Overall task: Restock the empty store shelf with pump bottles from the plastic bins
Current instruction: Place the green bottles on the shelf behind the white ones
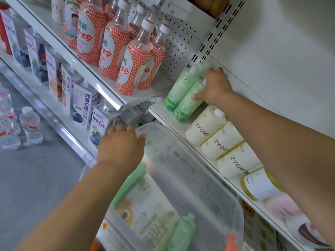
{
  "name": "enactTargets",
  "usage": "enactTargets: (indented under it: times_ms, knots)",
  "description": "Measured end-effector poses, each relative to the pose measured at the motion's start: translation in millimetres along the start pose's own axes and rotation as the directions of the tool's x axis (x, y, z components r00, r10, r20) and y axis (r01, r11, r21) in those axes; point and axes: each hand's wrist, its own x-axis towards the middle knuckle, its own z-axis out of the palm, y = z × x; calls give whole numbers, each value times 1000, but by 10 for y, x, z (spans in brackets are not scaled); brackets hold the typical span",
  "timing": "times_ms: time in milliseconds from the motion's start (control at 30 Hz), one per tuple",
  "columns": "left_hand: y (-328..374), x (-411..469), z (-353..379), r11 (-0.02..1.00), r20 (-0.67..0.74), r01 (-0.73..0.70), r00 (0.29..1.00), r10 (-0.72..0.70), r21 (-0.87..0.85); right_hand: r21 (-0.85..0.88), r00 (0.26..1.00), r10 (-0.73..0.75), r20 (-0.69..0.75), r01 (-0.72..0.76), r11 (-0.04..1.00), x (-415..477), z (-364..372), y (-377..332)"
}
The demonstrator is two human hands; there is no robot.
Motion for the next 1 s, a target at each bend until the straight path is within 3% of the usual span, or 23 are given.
enactTargets:
  times_ms: [467,567,667,767,900,1000]
  knots:
    - [16,8,7,1000,7,13,1000,-13,14,-142,999,40,-8,-41,989,16,-29,-20]
    - [9,7,2,1000,5,3,1000,-3,3,-98,998,40,-56,-46,994,-84,-51,-46]
    - [-4,5,9,1000,-8,-5,1000,5,0,-46,979,-34,-199,26,999,-338,-64,-162]
    - [4,5,18,1000,-47,-13,999,12,-23,129,950,-94,-298,138,982,-774,15,-341]
    - [-50,59,67,987,-120,-43,992,24,-153,382,987,-71,-144,122,916,-1457,371,-504]
    - [-142,74,83,968,-173,-22,985,-23,-251,507,995,1,101,-52,860,-1807,817,-515]
